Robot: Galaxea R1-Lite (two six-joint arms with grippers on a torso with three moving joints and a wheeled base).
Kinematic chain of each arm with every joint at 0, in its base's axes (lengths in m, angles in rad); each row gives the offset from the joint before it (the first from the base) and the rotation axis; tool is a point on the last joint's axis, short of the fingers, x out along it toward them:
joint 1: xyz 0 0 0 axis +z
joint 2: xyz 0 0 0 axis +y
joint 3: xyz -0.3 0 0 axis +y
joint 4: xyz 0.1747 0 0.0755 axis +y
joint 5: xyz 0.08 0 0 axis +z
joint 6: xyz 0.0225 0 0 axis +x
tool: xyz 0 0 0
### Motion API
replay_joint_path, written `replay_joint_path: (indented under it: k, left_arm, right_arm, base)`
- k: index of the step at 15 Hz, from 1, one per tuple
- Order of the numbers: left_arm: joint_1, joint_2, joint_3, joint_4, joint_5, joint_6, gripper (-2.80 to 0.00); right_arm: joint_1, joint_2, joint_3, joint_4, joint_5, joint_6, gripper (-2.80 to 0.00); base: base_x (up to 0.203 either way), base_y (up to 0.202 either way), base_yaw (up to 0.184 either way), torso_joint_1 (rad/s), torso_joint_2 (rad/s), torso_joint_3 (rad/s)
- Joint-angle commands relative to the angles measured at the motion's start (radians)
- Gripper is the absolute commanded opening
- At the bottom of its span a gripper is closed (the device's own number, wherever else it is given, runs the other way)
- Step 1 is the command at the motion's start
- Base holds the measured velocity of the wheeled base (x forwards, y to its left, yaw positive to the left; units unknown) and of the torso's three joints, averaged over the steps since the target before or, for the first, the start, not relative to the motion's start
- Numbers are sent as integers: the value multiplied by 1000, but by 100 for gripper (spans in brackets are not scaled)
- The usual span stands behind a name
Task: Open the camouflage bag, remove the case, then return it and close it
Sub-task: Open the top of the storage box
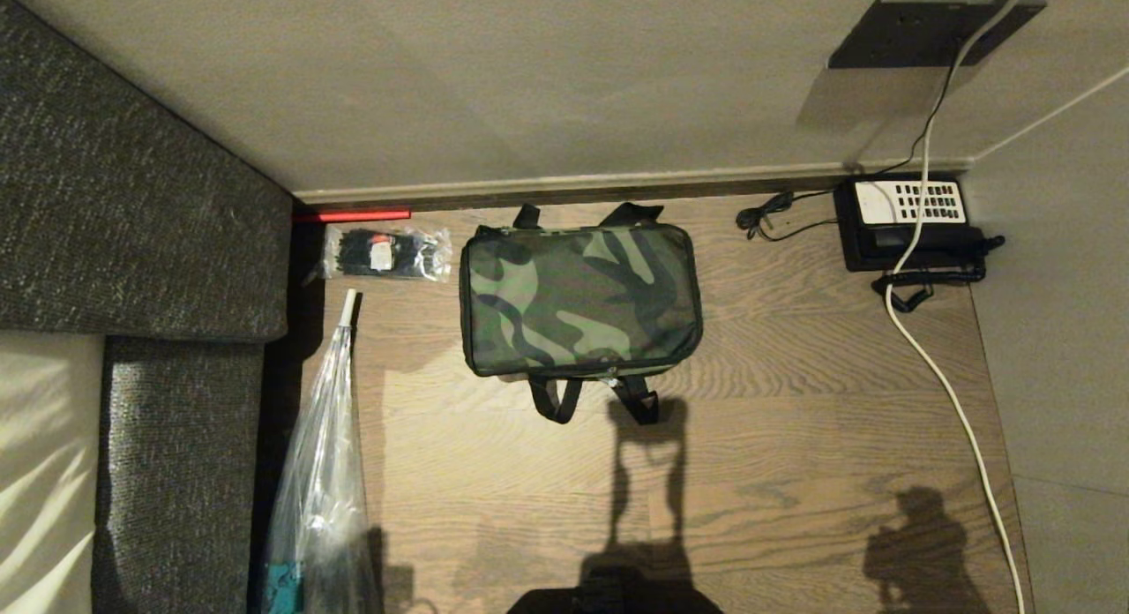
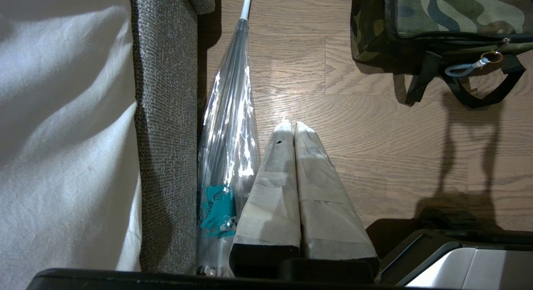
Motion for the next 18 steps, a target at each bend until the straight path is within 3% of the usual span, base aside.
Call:
replay_joint_path:
  k: [1, 7, 10, 13, 18]
  left_arm:
    - [1, -2, 0, 0, 0, 0, -280]
    - [0, -2, 0, 0, 0, 0, -280]
    - [1, -2, 0, 0, 0, 0, -280]
    - [1, -2, 0, 0, 0, 0, -280]
    - [1, -2, 0, 0, 0, 0, -280]
  right_arm:
    - [35, 287, -25, -107, 33, 29, -280]
    - [114, 811, -65, -494, 80, 74, -280]
    - [195, 1037, -97, -760, 127, 203, -280]
    - [323, 1227, -85, -1095, 101, 290, -280]
    - [443, 1465, -37, -1429, 37, 326, -280]
  base:
    - [0, 0, 0, 0, 0, 0]
    - [0, 0, 0, 0, 0, 0]
    - [0, 0, 0, 0, 0, 0]
    - [0, 0, 0, 0, 0, 0]
    - [0, 0, 0, 0, 0, 0]
